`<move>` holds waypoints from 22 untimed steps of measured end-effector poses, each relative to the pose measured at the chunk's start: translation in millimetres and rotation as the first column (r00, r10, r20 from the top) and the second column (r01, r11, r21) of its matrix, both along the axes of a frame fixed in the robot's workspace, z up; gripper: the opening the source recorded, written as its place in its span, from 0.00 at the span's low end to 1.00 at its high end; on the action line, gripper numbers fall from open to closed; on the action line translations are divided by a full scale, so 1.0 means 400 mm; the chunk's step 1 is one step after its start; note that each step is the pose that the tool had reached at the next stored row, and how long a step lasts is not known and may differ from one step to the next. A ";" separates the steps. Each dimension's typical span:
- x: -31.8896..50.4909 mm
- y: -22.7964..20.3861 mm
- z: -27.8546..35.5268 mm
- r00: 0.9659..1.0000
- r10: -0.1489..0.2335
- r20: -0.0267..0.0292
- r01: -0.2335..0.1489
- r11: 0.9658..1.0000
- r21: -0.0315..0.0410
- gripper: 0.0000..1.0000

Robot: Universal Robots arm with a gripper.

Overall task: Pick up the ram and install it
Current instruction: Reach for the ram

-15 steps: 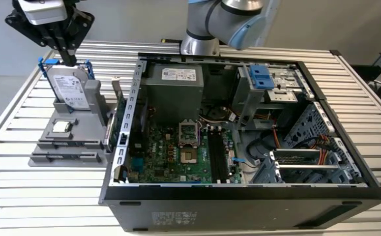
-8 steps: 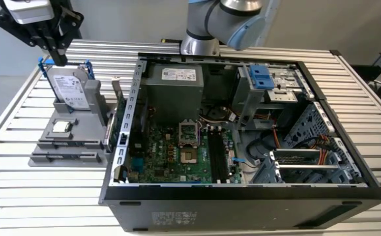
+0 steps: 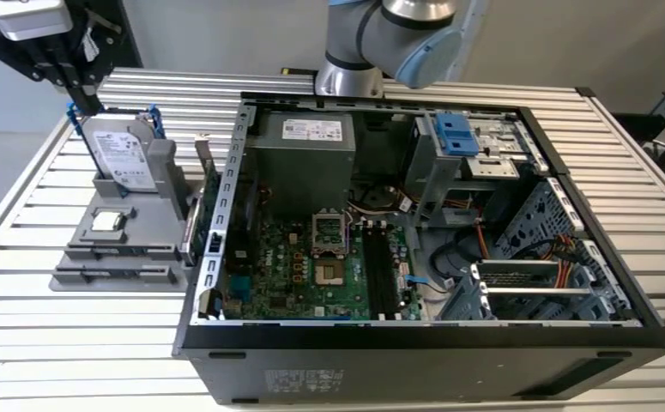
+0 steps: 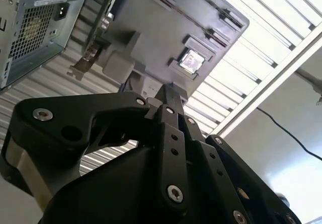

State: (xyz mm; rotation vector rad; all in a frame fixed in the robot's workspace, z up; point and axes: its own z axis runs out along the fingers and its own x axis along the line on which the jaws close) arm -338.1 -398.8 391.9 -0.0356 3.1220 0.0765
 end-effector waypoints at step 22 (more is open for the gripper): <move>-0.009 -0.069 0.000 1.000 0.001 0.000 -0.001 1.000 0.000 0.00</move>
